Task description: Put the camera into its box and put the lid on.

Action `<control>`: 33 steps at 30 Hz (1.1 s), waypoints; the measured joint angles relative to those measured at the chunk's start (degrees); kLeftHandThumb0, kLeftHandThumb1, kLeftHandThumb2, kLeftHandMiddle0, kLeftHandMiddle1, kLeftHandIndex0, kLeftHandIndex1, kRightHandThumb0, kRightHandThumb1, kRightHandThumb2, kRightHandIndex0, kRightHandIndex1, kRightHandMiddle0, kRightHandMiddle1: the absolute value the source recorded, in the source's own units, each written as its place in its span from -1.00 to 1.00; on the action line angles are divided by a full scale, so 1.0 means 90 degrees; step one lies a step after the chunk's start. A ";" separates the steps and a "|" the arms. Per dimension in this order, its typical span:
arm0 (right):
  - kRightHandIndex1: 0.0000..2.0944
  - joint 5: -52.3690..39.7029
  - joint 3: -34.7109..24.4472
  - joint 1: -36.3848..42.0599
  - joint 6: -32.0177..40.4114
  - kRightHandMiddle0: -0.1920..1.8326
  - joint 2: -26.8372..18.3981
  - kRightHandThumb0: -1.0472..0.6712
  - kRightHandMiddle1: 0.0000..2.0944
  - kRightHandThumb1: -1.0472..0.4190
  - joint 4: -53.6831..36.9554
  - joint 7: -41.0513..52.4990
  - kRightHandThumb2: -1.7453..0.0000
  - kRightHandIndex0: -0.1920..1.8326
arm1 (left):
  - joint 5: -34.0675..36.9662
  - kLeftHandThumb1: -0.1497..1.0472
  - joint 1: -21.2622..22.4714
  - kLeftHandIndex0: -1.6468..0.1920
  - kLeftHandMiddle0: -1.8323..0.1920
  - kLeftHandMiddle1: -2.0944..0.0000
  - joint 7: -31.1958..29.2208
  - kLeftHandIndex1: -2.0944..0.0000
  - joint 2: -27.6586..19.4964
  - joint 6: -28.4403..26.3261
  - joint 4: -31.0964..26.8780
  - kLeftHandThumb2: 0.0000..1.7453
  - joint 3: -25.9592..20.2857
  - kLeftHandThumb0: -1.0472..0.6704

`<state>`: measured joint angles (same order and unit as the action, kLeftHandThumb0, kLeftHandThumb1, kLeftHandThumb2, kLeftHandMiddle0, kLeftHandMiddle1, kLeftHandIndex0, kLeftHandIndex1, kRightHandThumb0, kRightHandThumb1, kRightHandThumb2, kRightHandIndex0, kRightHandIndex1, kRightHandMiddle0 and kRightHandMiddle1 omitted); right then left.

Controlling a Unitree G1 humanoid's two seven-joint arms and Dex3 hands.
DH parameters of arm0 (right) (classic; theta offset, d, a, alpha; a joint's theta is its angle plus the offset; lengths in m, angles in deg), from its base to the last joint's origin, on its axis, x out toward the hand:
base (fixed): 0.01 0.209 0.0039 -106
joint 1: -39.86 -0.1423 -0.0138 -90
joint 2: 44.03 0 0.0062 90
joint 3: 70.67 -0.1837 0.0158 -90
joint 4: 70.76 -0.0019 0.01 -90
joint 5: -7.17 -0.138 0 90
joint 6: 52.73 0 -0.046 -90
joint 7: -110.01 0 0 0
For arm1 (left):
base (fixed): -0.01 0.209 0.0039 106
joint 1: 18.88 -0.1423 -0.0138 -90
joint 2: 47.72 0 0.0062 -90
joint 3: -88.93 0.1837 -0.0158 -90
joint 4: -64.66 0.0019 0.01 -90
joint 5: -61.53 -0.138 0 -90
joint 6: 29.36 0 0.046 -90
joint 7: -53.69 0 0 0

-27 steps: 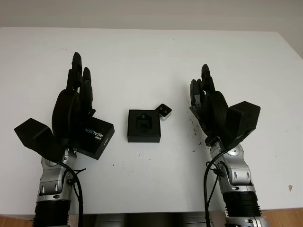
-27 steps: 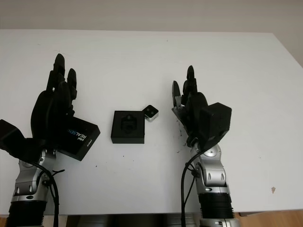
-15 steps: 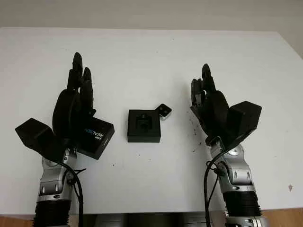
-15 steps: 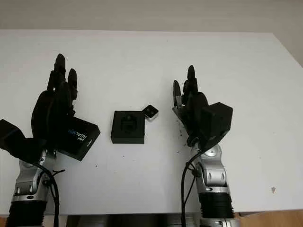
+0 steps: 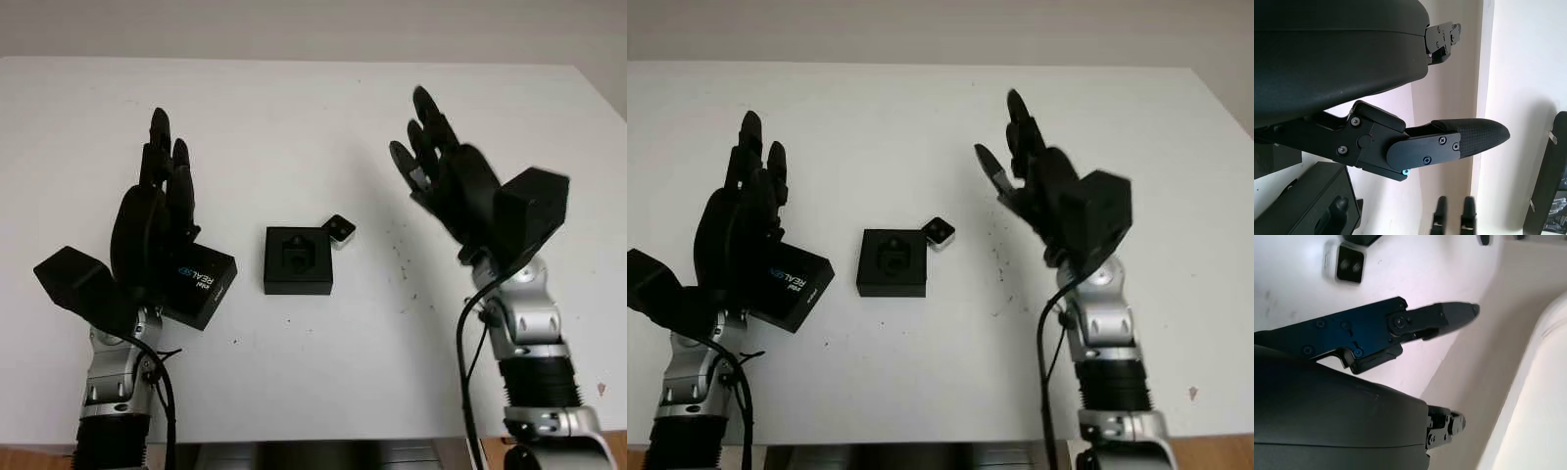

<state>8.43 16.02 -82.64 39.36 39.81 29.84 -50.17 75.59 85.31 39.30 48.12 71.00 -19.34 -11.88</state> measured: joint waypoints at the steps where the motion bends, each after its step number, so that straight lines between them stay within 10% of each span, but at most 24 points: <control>1: -0.80 0.0243 0.0110 -0.0123 -0.0158 -0.58 -0.0238 -0.43 -0.75 -0.72 0.0097 0.0124 0.97 -0.55 | 0.0001 1.00 -0.0002 1.00 1.00 1.00 0.0000 1.00 0.0000 -0.0001 0.0000 -0.35 0.0008 -0.69; 14: -0.84 0.3054 0.1824 -0.1800 -0.2112 -0.56 -0.1982 -0.30 -0.74 -0.65 0.1157 0.1164 0.93 -0.54 | -0.0013 1.00 -0.0024 1.00 1.00 1.00 0.0061 1.00 0.0000 0.0016 0.0000 -0.33 0.0036 -0.68; 33: -0.85 0.4473 0.2843 -0.2063 -0.4311 -0.35 -0.1619 -0.24 -0.85 -0.66 0.3384 -0.1105 0.94 -0.37 | -0.0126 1.00 -0.0037 1.00 1.00 1.00 0.0127 1.00 0.0005 0.0006 0.0046 -0.34 0.0058 -0.70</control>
<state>48.69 41.60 -101.20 0.56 25.24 60.29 -60.12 74.46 84.97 40.45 48.17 71.05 -18.92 -11.36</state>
